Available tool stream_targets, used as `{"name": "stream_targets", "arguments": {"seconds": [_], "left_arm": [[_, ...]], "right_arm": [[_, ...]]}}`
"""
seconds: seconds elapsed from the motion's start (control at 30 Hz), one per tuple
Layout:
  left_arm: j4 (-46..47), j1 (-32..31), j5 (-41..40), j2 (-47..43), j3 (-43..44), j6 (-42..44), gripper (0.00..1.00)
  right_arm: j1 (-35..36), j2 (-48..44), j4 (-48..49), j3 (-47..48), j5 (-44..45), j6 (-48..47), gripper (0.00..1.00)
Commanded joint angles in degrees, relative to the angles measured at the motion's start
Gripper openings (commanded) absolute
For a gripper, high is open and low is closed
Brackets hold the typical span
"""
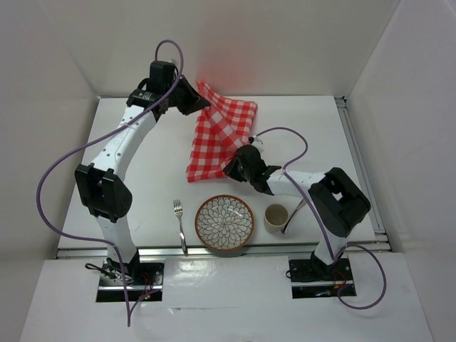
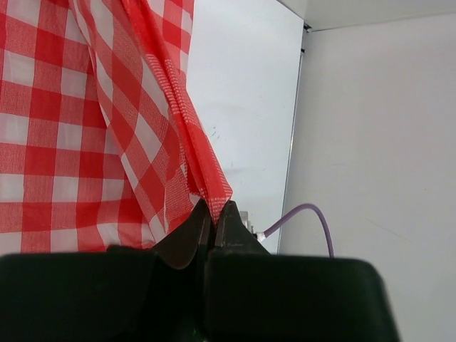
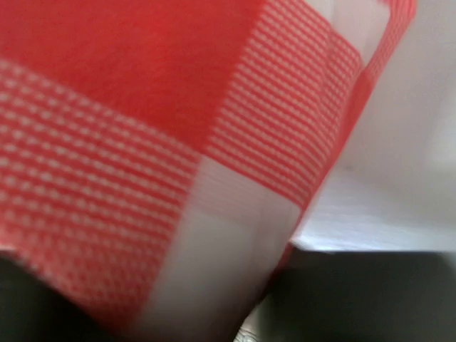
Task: Set the dinner table for one person
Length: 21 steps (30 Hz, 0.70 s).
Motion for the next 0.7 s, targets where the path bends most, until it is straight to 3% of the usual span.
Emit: {"name": "stream_targets", "arguments": {"seconds": [0.0, 0.03, 0.07, 0.17, 0.3, 0.37, 0.43, 0.53, 0.63, 0.67], "left_arm": [[1.5, 0.1, 1.1, -2.5, 2.7, -0.7, 0.0], [1.5, 1.4, 1.1, -2.5, 2.7, -0.7, 0.0], [1.5, 1.4, 1.1, -2.5, 2.7, -0.7, 0.0], [5.6, 4.5, 6.0, -1.4, 4.5, 2.3, 0.0], [1.7, 9.3, 11.1, 7.1, 23.9, 5.9, 0.0], [4.9, 13.1, 17.5, 8.8, 26.0, 4.2, 0.0], [8.3, 15.5, 22.0, 8.3, 24.0, 1.6, 0.0], [13.0, 19.1, 23.5, 5.2, 15.6, 0.6, 0.0], [17.2, 21.6, 25.7, -1.4, 2.9, 1.2, 0.0], [17.8, 22.2, 26.2, -5.0, -0.6, 1.8, 0.0]], "right_arm": [[0.2, 1.8, -2.3, 6.2, 4.0, 0.6, 0.21], [-0.6, 2.3, -4.7, 7.3, 5.0, -0.6, 0.14], [-1.4, 2.3, -6.2, 8.5, 6.0, -1.5, 0.0], [-8.1, 2.8, -9.6, 13.8, 8.2, -7.3, 0.0], [-18.9, 3.4, -9.6, 24.6, 6.2, -20.0, 0.0], [-22.9, 4.1, -8.3, 33.7, 5.5, -24.7, 0.0], [-24.4, 5.0, -7.8, 41.5, 2.8, -32.2, 0.0], [-24.5, 5.0, -5.5, 44.4, 1.0, -40.7, 0.0], [-22.4, 0.0, -2.9, 37.1, 3.0, -45.3, 0.0], [-20.8, -1.7, -2.3, 29.9, 4.3, -45.3, 0.0]]}}
